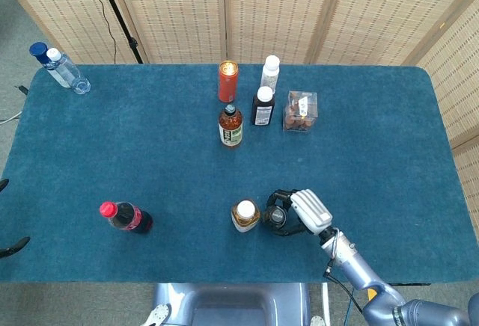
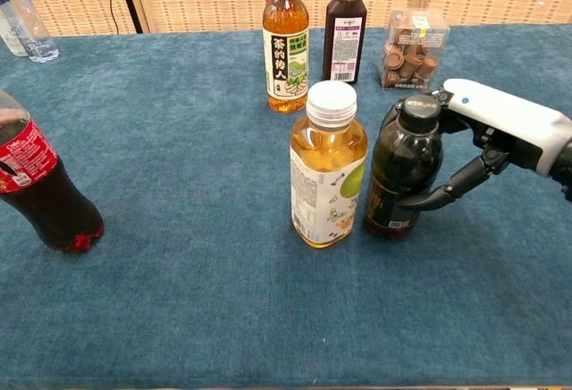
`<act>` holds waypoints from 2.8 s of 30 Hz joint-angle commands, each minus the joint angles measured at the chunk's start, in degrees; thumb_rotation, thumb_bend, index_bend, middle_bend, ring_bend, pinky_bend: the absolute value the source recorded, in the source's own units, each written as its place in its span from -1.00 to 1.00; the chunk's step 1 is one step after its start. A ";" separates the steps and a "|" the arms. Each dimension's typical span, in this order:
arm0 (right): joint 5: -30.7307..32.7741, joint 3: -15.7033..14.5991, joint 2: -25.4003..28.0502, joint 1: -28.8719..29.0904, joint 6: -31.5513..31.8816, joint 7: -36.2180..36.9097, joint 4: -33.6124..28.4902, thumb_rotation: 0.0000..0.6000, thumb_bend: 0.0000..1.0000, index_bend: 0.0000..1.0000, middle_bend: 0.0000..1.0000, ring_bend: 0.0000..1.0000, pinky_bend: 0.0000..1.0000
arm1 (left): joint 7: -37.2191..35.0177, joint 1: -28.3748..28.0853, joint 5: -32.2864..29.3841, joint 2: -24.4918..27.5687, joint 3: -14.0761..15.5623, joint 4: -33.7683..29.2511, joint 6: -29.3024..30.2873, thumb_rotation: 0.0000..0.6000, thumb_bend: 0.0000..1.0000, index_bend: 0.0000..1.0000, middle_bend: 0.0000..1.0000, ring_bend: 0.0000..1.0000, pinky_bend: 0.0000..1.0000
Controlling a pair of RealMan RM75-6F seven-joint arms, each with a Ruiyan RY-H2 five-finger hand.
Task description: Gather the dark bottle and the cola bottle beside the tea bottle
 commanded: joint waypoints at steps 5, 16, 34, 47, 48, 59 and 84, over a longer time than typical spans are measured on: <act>1.56 0.67 -1.41 0.52 -0.68 -0.81 0.10 1.00 0.21 0.18 0.21 0.20 0.01 | -0.71 0.01 -0.31 0.18 -0.16 0.19 0.04 1.00 -0.92 -1.00 -1.00 -1.00 -1.00; 1.72 0.50 -1.57 1.07 -1.13 -0.58 0.02 1.00 0.15 -0.06 0.06 0.07 -0.04 | -0.82 0.11 -0.47 0.21 -0.24 0.16 0.20 1.00 -0.92 -1.00 -1.00 -1.00 -1.00; -0.48 -1.49 1.94 0.42 0.68 1.78 -2.05 1.00 -0.12 -0.79 -0.68 -0.54 -0.54 | -1.18 0.29 -0.23 0.20 -0.18 0.30 0.58 1.00 -0.92 -1.00 -1.00 -1.00 -1.00; -2.60 -3.95 8.00 -2.70 4.95 -1.98 -10.38 1.00 -0.19 -0.84 -0.84 -0.70 -0.73 | -1.89 0.21 -0.24 0.40 -0.20 0.43 0.39 1.00 -0.92 -1.00 -1.00 -1.00 -1.00; -2.76 -4.13 8.51 -2.87 5.13 -2.15 -10.84 1.00 -0.24 -0.85 -0.87 -0.74 -0.77 | -2.07 0.16 -0.18 0.43 -0.19 0.46 0.34 1.00 -0.92 -1.00 -1.00 -1.00 -1.00; -4.71 -5.46 18.87 -7.14 11.51 -8.00 -14.18 1.00 -0.92 -0.97 -1.00 -1.00 -1.00 | -6.72 -2.76 1.50 0.02 -0.05 2.34 -3.53 1.00 -0.95 -1.00 -1.00 -1.00 -1.00; -5.23 -4.77 25.93 -20.19 27.98 -6.72 -5.01 1.00 -1.00 -1.00 -1.00 -1.00 -1.00 | -45.34 -16.45 16.31 -20.92 5.71 30.34 -5.46 1.00 -1.00 -1.00 -1.00 -1.00 -1.00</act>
